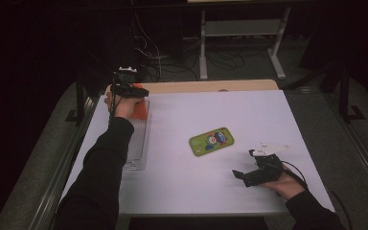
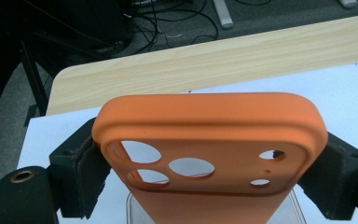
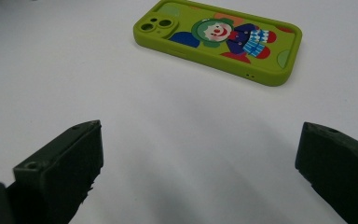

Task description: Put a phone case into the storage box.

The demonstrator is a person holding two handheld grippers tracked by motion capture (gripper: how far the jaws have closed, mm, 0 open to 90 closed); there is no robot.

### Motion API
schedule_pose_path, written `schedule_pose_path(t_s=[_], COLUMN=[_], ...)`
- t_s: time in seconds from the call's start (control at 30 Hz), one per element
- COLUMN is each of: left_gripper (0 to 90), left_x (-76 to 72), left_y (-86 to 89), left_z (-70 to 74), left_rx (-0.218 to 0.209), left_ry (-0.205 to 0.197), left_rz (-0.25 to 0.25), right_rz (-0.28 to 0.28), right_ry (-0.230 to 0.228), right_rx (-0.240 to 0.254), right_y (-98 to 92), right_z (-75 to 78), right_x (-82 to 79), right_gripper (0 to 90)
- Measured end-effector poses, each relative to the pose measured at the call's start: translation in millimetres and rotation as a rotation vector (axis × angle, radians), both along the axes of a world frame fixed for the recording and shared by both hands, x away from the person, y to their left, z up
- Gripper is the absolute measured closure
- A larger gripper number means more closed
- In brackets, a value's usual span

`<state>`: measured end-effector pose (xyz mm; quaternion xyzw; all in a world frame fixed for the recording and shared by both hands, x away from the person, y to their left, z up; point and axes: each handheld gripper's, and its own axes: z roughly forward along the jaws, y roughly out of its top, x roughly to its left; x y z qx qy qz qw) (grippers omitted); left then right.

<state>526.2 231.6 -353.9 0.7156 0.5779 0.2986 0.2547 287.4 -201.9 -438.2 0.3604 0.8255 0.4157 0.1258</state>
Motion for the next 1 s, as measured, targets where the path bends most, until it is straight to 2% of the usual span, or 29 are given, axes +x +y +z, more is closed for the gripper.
schedule_pose_path(t_s=[0.3,0.43,0.63,0.77,0.9,0.97,1.0], left_gripper=[8.6,1.9,0.0,0.0,0.0,0.0,0.0], left_x=[5.0,6.7,1.4,-9.7,-29.2,-38.0,-43.9], left_y=[0.0,1.9,11.4,20.7,23.6,22.9,22.0], left_z=[-5.7,-6.8,1.8,15.4,27.8,32.0,34.3], left_rx=[-0.023,-0.032,-0.061,-0.088,-0.106,-0.097,-0.106], left_ry=[-0.005,-0.01,-0.035,-0.042,-0.059,-0.033,-0.041], left_rz=[0.002,0.004,-0.001,-0.056,-0.134,-0.181,-0.204], right_rz=[0.009,0.001,-0.002,-0.008,-0.013,-0.021,-0.02], right_ry=[-0.01,0.0,0.0,0.008,0.006,0.013,0.01], right_rx=[-0.009,0.002,0.01,0.008,0.007,0.003,0.001], right_y=[-0.2,-0.1,-0.4,-1.4,-1.2,-1.1,-1.5], right_z=[-0.5,0.0,0.5,-0.7,-0.1,-0.2,-0.1], right_x=[0.5,0.1,0.6,3.2,4.5,3.2,2.6], right_gripper=[0.3,0.3,0.3,0.3,0.3,0.3,0.3])
